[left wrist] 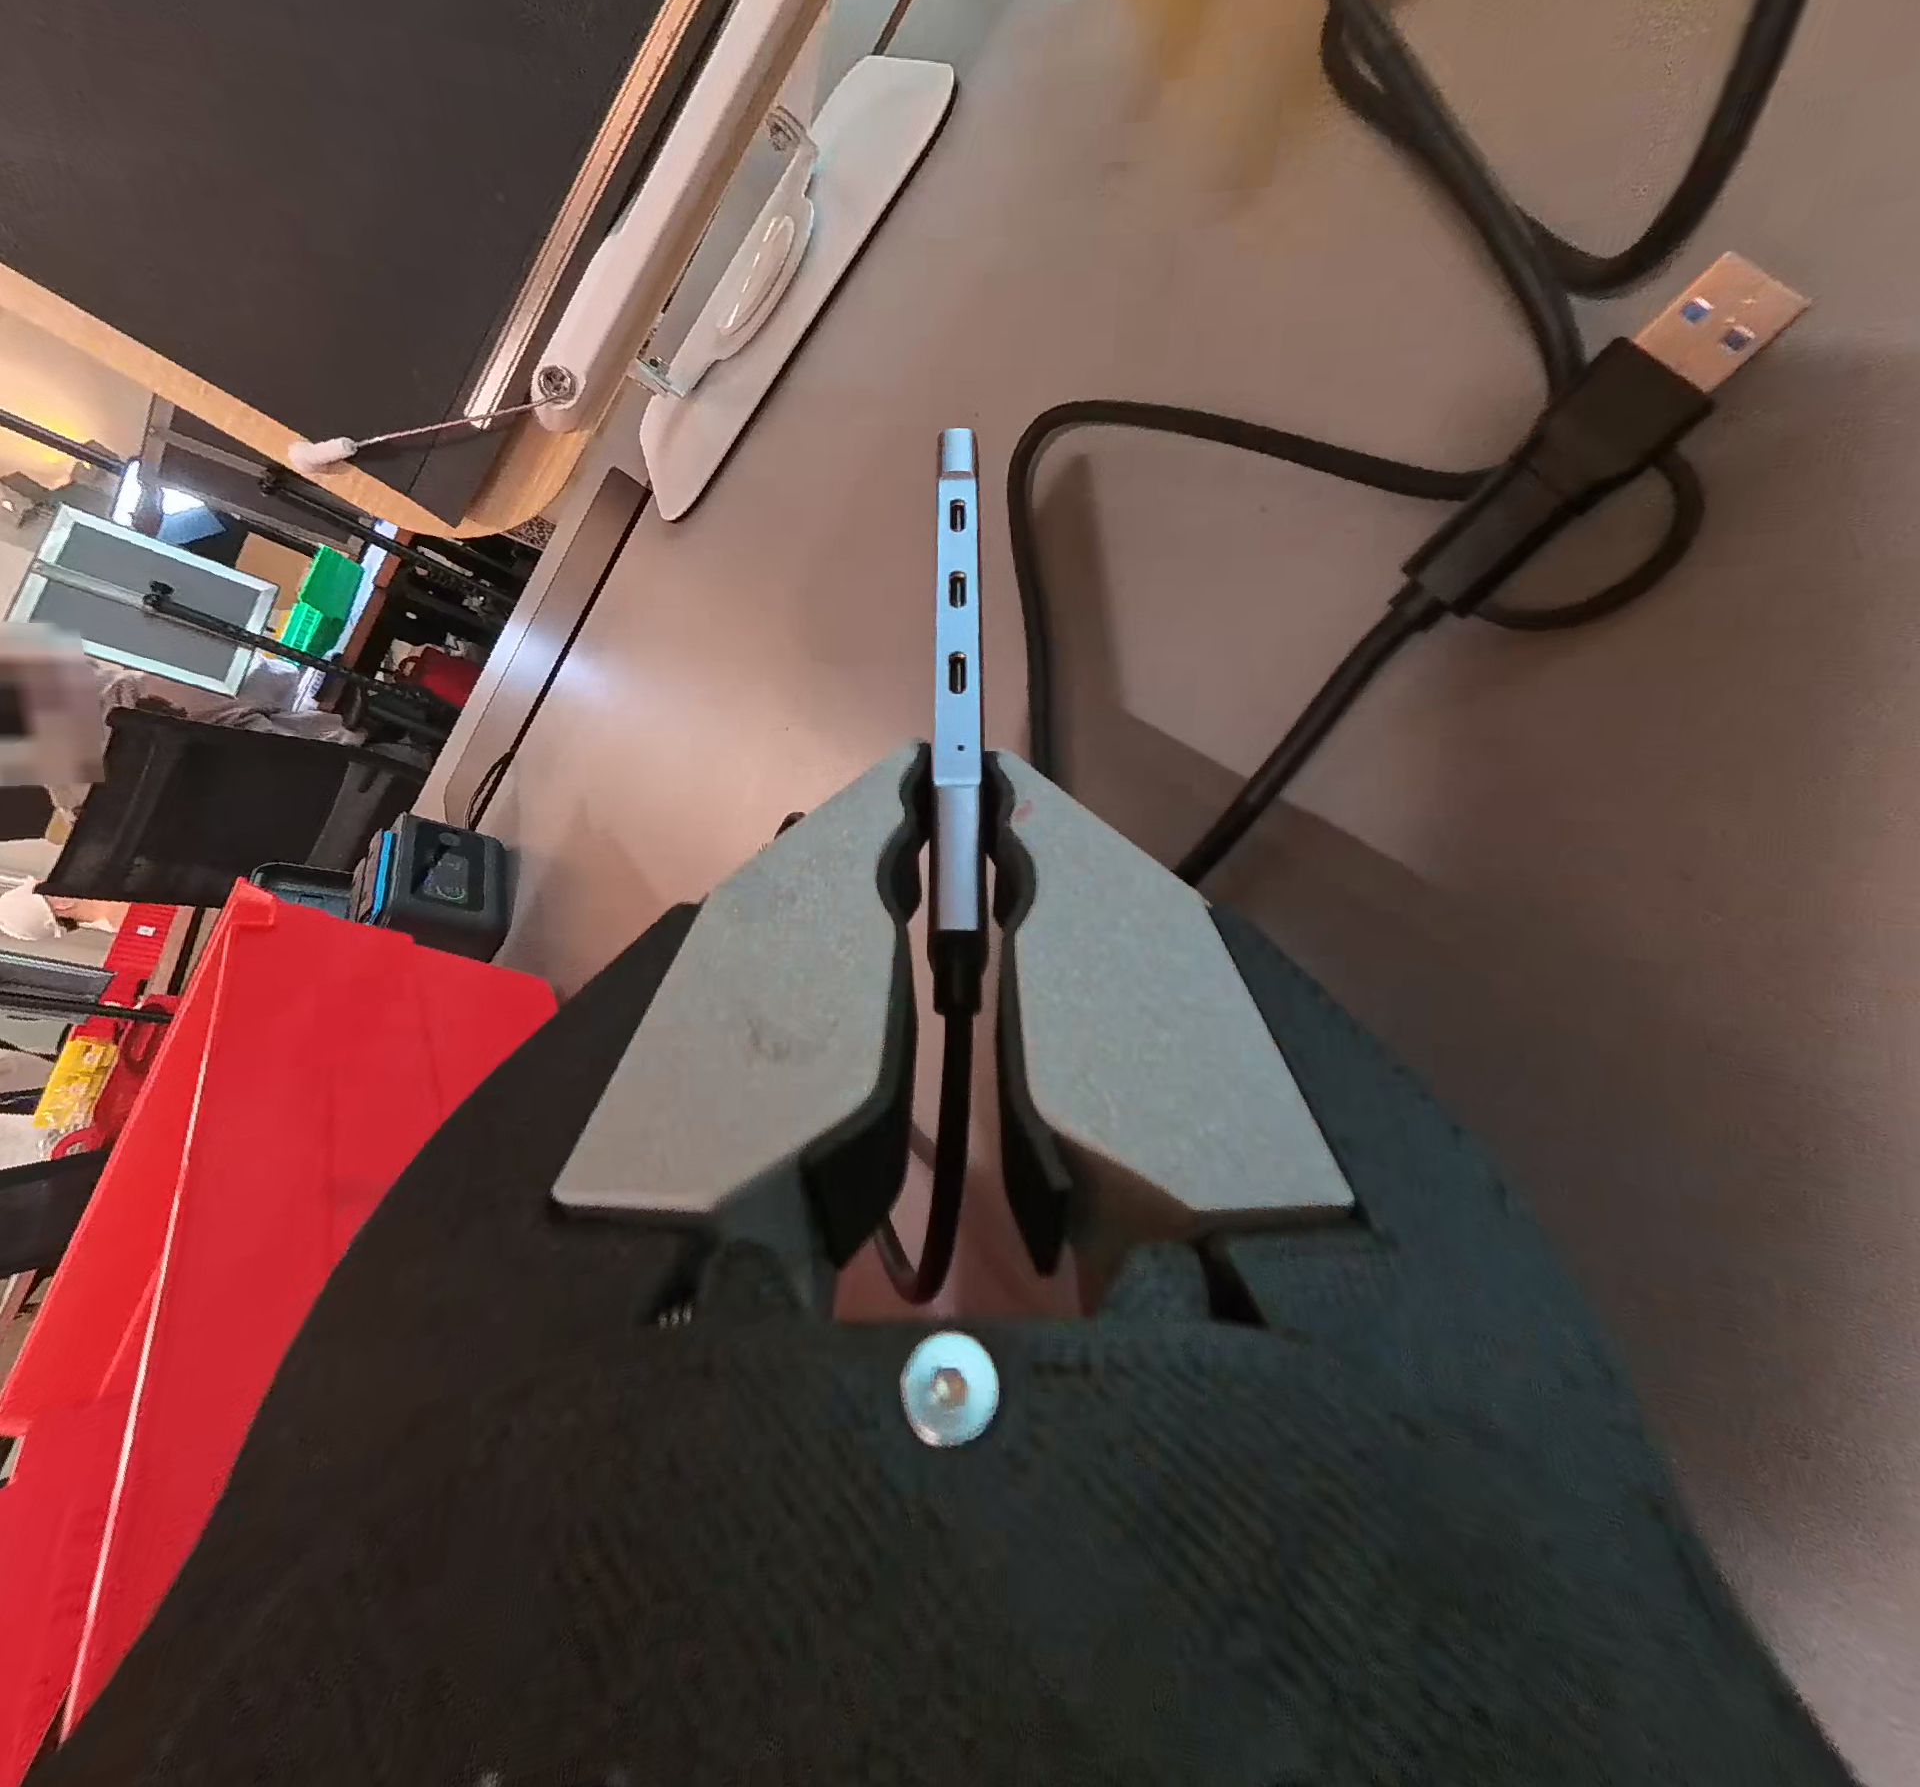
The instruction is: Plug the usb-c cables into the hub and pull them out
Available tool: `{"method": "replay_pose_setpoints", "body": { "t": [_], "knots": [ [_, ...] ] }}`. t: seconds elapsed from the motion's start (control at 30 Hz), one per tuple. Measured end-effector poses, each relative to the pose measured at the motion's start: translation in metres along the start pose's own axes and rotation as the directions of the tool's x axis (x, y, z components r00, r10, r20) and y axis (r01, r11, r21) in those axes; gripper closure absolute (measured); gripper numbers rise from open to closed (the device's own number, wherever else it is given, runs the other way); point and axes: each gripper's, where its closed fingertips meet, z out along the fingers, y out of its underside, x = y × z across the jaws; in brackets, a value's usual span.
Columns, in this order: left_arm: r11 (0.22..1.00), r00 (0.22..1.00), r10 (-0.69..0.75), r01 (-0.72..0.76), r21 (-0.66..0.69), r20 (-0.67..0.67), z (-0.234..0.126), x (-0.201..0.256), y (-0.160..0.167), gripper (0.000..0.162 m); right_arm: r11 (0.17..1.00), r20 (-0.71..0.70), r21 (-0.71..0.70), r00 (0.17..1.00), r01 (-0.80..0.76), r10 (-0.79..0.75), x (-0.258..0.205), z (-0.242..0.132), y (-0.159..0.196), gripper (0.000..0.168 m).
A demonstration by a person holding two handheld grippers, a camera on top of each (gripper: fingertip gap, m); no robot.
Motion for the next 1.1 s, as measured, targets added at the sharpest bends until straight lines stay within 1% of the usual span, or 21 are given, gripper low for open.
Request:
{"method": "replay_pose_setpoints", "body": {
  "t": [0.03,0.1,0.23,0.3,0.37,0.43,0.5,0.57,0.6,0.67,0.73,0.77,0.87,0.93,0.97,1.0,1.03,1.07,1.1],
  "knots": [
    [1.000,1.000,-0.001,0.001,0.001,-0.001,0.000,0.000,0.000,0.155,0.999,-0.038,0.032,0.999,-0.022,0.023,0.003,-0.011,0.003,0.110],
    [1.000,1.000,-0.002,0.002,0.005,-0.002,0.000,0.000,-0.001,0.155,0.994,-0.069,0.096,0.996,-0.051,0.058,-0.002,-0.033,0.016,0.112],
    [1.000,1.000,-0.001,0.001,0.009,-0.007,0.000,0.001,-0.002,0.155,0.986,-0.180,0.123,0.974,-0.115,0.136,-0.005,-0.068,0.070,0.110],
    [1.000,1.000,-0.001,0.001,0.011,-0.009,0.000,0.001,-0.002,0.155,0.970,-0.188,0.155,0.958,-0.189,0.217,-0.011,-0.079,0.093,0.110],
    [1.000,1.000,0.000,0.000,0.015,-0.012,0.000,0.002,-0.003,0.156,0.945,-0.156,0.199,0.944,-0.258,0.291,-0.021,-0.077,0.110,0.113],
    [1.000,1.000,0.002,-0.001,0.019,-0.012,-0.001,0.003,-0.004,0.155,0.922,-0.160,0.227,0.921,-0.315,0.354,-0.022,-0.064,0.127,0.113],
    [1.000,1.000,0.002,-0.002,0.023,-0.006,-0.001,0.002,-0.005,0.156,0.887,-0.142,0.292,0.901,-0.357,0.409,-0.025,-0.049,0.134,0.114],
    [1.000,1.000,-0.002,0.002,0.030,0.001,-0.002,0.001,-0.006,0.156,0.859,-0.131,0.348,0.888,-0.376,0.442,-0.025,-0.035,0.136,0.115],
    [0.999,1.000,-0.004,0.004,0.033,0.003,-0.003,0.000,-0.007,0.156,0.847,-0.152,0.382,0.879,-0.369,0.452,-0.020,-0.032,0.136,0.120],
    [0.999,1.000,-0.008,0.008,0.031,-0.001,-0.003,0.000,-0.006,0.156,0.811,-0.178,0.475,0.864,-0.343,0.470,-0.010,-0.035,0.128,0.134],
    [1.000,1.000,-0.010,0.010,0.028,0.000,-0.002,0.000,-0.005,0.156,0.766,-0.154,0.542,0.856,-0.345,0.494,-0.007,-0.039,0.120,0.145],
    [0.999,1.000,-0.014,0.014,0.029,-0.003,-0.002,0.000,-0.005,0.156,0.754,-0.145,0.560,0.855,-0.344,0.498,-0.007,-0.041,0.117,0.156],
    [0.999,1.000,-0.019,0.019,0.034,-0.009,-0.002,0.000,-0.006,0.156,0.729,-0.150,0.599,0.848,-0.331,0.508,-0.007,-0.043,0.112,0.159],
    [0.999,1.000,-0.014,0.015,0.035,-0.015,-0.002,0.002,-0.007,0.156,0.713,-0.130,0.625,0.859,-0.316,0.495,-0.011,-0.043,0.102,0.163],
    [0.999,1.000,-0.012,0.013,0.040,-0.017,-0.002,0.003,-0.008,0.156,0.732,-0.142,0.615,0.873,-0.291,0.466,-0.011,-0.043,0.095,0.165],
    [0.999,1.000,-0.011,0.012,0.045,-0.015,-0.002,0.003,-0.010,0.156,0.780,-0.180,0.573,0.890,-0.250,0.418,-0.011,-0.039,0.089,0.165],
    [0.999,1.000,-0.013,0.013,0.050,-0.012,-0.003,0.002,-0.011,0.156,0.840,-0.216,0.506,0.913,-0.198,0.345,-0.012,-0.033,0.081,0.165],
    [0.999,1.000,-0.016,0.017,0.051,-0.010,-0.003,0.002,-0.011,0.156,0.894,-0.223,0.423,0.940,-0.145,0.258,-0.016,-0.022,0.073,0.165],
    [0.999,1.000,-0.019,0.020,0.047,-0.010,-0.003,0.001,-0.010,0.156,0.932,-0.196,0.347,0.964,-0.103,0.180,-0.022,-0.011,0.063,0.165]
  ]
}}
